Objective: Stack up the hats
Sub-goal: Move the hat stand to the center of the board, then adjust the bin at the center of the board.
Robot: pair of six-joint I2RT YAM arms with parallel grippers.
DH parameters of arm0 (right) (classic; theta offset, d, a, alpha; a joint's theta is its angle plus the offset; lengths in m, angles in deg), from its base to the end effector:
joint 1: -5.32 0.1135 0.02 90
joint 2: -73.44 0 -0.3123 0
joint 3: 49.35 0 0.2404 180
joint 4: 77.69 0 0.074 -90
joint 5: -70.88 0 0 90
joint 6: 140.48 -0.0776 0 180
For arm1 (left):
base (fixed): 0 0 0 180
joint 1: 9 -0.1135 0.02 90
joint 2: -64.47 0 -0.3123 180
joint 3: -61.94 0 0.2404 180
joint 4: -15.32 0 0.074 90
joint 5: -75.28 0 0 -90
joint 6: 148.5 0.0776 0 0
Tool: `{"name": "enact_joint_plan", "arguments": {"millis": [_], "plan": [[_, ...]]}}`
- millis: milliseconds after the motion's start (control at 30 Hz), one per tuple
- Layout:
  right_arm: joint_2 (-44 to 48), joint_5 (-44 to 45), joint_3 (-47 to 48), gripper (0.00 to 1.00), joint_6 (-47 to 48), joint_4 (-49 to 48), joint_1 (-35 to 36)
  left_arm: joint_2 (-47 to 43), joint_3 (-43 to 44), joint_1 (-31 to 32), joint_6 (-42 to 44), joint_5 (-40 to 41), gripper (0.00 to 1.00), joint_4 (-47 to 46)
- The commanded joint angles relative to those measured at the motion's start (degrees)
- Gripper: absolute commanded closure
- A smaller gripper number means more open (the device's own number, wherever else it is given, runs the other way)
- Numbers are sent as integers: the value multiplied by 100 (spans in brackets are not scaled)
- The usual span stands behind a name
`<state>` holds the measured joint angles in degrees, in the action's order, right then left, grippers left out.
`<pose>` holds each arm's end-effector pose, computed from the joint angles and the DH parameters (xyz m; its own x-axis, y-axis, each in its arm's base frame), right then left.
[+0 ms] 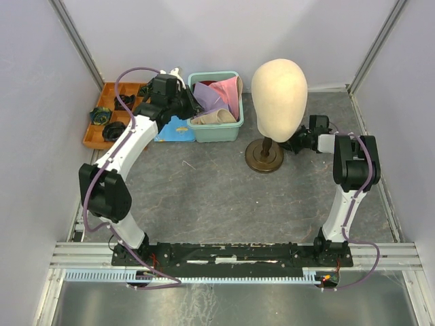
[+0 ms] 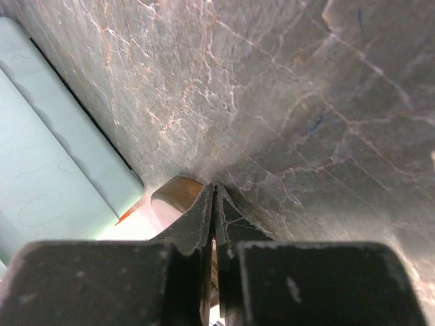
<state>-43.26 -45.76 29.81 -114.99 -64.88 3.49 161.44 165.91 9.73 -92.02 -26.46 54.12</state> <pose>0.4433 0.0206 0.1356 -0.5635 0.8253 0.0370 0.5839 0.3662 0.7246 0.3964 -0.1511 0.3738 -0.6801 -0.3403 -0.6493 0.1231 0.8202 -0.5587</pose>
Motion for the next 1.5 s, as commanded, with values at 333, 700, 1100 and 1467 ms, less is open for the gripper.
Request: {"name": "enact_joint_plan", "arguments": {"millis": [333,700,1100,1467], "plan": [[735,269,393,69,1124,1563,-99,285,926,556,998,139,70,678],[1123,107,286,60,1269,1744,-391,1448,2358,924,1631,1445,68,1482],[1287,-24,247,53,1289,1777,-535,1961,3429,875,1835,3107,59,1818],[1417,-88,220,37,1342,1814,-557,3231,4902,-213,1065,2058,54,1966]]}}
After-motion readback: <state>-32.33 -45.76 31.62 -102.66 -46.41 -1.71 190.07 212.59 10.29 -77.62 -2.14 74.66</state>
